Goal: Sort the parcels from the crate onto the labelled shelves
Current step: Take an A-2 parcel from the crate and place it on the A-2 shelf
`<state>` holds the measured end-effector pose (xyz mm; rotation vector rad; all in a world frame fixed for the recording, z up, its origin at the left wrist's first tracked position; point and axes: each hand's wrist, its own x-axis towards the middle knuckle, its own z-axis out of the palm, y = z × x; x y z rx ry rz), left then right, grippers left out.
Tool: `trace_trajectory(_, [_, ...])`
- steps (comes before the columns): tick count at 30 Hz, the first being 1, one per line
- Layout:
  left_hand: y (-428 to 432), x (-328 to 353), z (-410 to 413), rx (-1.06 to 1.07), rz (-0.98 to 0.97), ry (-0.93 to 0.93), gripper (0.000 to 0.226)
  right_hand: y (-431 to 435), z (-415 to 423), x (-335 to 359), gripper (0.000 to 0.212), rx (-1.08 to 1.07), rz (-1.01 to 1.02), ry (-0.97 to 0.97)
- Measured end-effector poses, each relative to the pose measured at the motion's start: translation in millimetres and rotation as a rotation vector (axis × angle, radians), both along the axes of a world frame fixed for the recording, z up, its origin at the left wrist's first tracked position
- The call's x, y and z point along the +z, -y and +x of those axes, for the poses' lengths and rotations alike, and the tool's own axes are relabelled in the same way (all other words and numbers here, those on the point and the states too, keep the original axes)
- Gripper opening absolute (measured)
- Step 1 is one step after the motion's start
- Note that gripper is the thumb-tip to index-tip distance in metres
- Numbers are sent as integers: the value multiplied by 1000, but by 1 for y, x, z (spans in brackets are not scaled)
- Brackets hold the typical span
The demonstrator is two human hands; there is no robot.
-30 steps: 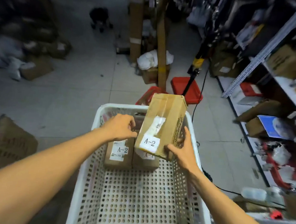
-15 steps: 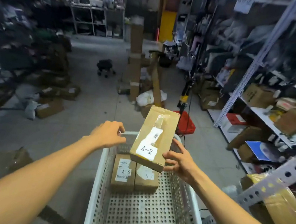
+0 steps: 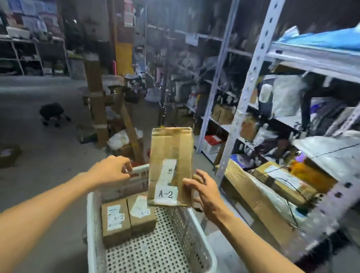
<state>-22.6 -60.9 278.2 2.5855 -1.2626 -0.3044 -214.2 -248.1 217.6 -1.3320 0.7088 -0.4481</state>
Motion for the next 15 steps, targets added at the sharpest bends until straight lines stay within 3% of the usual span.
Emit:
trace_trajectory(4, [13,22,-42,-87,-22,-5,22,10,-78,31,71,82,-157,-12])
trace_trajectory(12, [58,37,-185,-239,-31,-101,42,12,-235,51,71,197,-152,31])
trace_trajectory(15, [69,31,-235,-278,-32,-141,29,14,-298,52,71,197,-162,1])
